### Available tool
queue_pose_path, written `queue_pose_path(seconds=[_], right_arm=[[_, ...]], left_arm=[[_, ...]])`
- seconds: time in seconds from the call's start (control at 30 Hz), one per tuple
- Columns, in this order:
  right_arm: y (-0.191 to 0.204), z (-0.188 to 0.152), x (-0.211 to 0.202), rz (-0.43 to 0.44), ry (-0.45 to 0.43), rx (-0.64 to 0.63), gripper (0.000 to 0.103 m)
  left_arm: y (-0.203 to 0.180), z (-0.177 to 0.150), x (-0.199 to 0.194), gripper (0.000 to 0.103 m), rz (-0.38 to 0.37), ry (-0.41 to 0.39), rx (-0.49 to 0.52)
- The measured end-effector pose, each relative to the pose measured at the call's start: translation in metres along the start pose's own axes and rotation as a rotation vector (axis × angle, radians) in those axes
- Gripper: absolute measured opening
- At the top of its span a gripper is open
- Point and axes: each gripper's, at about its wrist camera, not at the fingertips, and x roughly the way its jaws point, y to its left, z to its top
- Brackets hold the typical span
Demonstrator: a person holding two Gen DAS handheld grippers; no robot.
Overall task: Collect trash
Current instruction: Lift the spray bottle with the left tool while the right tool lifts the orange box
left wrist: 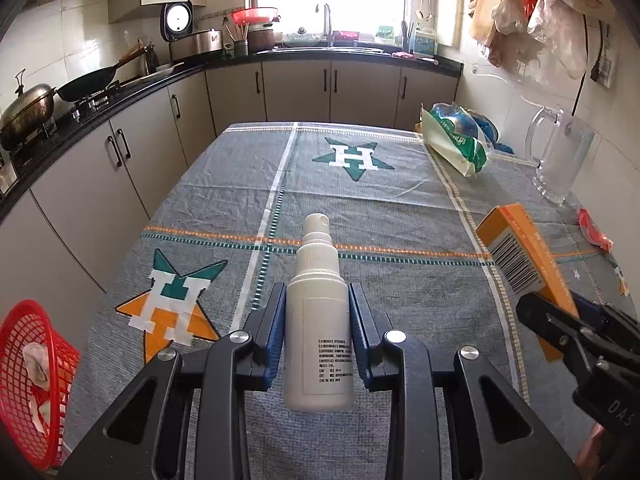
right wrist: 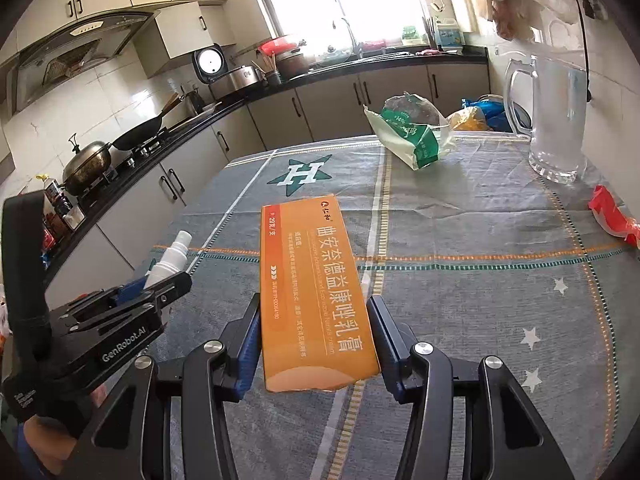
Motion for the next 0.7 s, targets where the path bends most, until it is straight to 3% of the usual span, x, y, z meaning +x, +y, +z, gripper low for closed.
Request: queue_pose_path(seconds=[0.43, 0.7], right_arm=[[0.003, 0.002, 0.000, 0.034, -0.008, -0.014, 0.055], [0.009, 0.008, -0.018, 0.064, -0.057, -0.002, 0.055]], left_arm=[[0.004, 0.004, -0.016, 0.029, 0.029, -0.065, -0.012], [0.011, 0.004, -0.029, 0.029, 0.036, -0.090, -0.044]])
